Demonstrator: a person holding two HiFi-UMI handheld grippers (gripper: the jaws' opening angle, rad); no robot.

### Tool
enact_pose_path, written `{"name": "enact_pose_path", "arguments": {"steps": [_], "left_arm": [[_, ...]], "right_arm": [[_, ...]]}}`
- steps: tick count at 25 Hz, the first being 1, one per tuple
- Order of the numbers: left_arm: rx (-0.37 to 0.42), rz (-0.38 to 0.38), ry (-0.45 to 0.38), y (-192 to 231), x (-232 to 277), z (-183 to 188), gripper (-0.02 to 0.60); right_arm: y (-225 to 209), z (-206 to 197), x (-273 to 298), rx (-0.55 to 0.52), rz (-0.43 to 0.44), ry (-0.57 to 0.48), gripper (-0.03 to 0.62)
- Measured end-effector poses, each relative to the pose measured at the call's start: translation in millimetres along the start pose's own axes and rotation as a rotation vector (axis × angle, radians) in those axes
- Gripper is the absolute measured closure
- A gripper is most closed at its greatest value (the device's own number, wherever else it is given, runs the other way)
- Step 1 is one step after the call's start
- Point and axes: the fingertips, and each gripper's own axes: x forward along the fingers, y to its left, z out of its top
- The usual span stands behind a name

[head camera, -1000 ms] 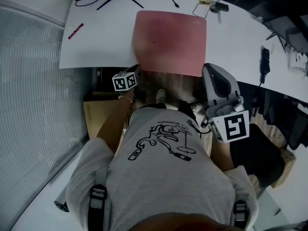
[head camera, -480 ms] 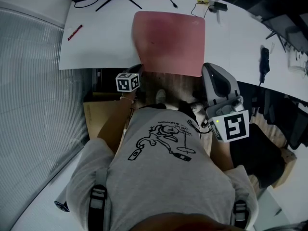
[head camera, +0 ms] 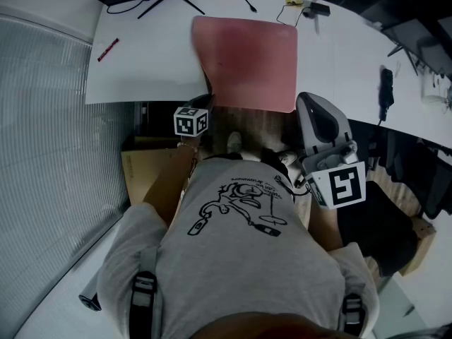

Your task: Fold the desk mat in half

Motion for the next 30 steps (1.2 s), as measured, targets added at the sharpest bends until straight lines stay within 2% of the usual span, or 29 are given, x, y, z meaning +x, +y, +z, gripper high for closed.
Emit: {"name": "enact_pose_path", "arguments": {"steps": [15, 30], "left_arm": [[0.087, -0.031, 0.008, -38.1, 7.8, 9.6, 0.549], [0.109, -0.055, 0.012, -75.5, 24.1, 16.7, 0.549]], "right_arm": [[-17.5, 1.6, -15.0, -0.026, 0.002, 0.006, 0.586], [-48.1, 1.9, -32.5, -0.022, -0.012, 0.0, 0.586]]}}
